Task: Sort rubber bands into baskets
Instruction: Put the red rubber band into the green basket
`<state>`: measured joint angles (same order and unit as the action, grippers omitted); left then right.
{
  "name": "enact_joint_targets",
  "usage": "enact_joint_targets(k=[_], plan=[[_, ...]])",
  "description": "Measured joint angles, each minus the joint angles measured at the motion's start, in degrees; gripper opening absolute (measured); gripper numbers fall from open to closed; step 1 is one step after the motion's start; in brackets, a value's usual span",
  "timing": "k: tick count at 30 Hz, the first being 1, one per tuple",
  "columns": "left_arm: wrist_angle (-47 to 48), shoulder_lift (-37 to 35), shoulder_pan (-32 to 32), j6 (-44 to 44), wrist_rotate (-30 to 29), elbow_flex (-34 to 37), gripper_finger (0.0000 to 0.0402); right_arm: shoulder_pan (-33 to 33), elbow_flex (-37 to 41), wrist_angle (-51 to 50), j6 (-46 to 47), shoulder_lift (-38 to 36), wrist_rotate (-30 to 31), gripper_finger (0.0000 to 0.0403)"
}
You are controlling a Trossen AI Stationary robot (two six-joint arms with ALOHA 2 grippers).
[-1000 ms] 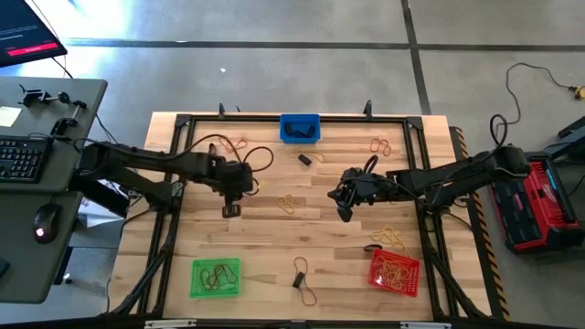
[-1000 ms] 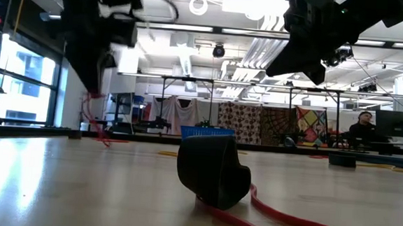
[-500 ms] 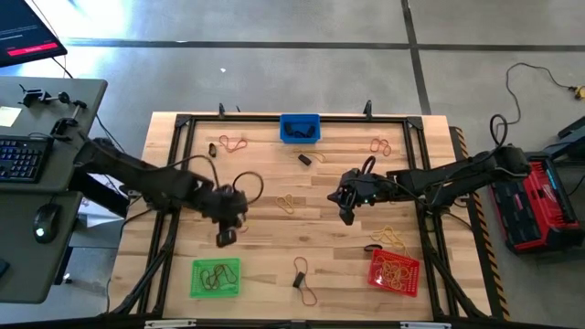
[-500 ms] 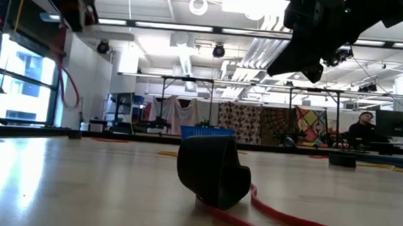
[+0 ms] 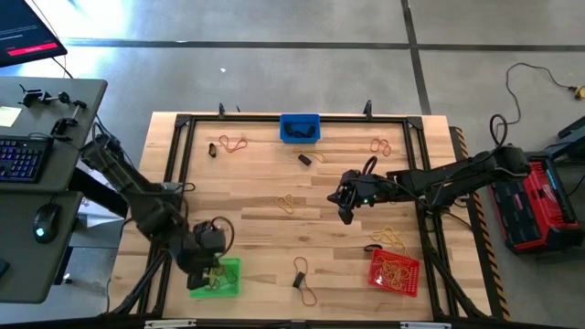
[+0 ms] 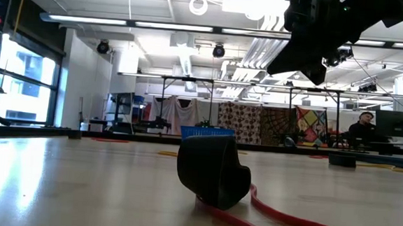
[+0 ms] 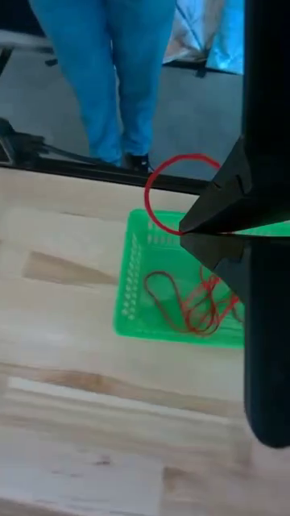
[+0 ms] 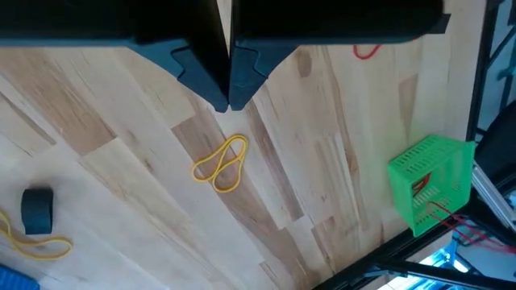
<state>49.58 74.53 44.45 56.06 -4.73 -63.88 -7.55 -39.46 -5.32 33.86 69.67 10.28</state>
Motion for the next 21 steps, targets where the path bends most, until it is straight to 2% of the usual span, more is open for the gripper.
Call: enact_joint_targets(k=[6, 15, 21], plan=[[-3.0, 6.3, 3.8, 2.4, -0.5, 0.0, 0.0, 0.0, 0.0, 0.0, 0.8, 0.0, 0.0, 0.0], [-3.7, 16.4, 3.1, 10.5, 0.1, 0.0, 0.0, 0.0, 0.0, 0.0, 0.8, 0.0, 0.0, 0.0], [-6.2, 22.5, 2.7, 12.3, 1.0, 0.0, 0.0, 0.0, 0.0, 0.0, 0.7, 0.0, 0.1, 0.0]])
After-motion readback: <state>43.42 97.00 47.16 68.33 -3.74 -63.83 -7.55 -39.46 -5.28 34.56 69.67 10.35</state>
